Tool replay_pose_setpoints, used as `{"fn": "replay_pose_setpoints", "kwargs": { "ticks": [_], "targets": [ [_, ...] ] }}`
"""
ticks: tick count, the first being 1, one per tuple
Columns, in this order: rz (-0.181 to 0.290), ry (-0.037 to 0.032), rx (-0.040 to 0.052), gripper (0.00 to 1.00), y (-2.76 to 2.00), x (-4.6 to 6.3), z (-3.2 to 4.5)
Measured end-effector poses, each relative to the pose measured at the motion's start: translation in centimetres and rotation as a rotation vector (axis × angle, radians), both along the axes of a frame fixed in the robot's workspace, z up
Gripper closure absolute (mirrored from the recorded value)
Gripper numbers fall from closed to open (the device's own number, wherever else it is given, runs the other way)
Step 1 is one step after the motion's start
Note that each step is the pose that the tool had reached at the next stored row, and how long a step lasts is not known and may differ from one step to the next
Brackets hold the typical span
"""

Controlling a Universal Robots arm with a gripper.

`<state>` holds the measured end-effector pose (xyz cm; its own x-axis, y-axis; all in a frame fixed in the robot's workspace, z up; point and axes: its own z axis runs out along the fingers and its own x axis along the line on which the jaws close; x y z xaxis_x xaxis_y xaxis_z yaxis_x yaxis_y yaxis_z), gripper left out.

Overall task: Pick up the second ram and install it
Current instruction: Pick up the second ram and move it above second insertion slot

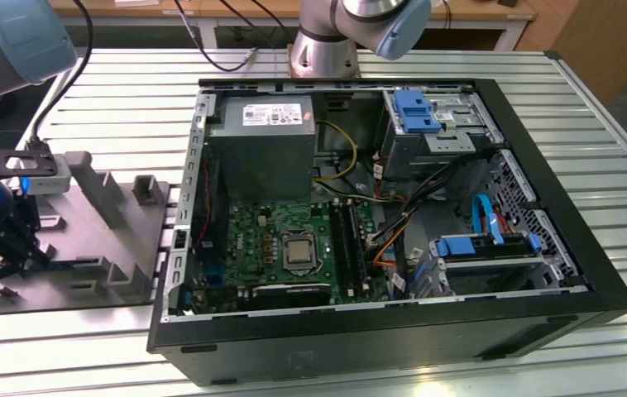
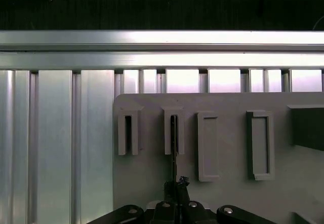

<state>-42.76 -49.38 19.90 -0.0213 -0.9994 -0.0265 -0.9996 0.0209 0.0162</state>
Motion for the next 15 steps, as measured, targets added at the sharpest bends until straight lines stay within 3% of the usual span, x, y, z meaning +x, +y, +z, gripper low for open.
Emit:
{"fn": "replay_pose_setpoints", "kwargs": {
  "ticks": [10,15],
  "targets": [
    [0.000,-0.0001,0.0000,0.89,0.00,0.00,0.01],
    [0.000,0.0000,0.0003,0.89,0.00,0.00,0.39]
  ]
}}
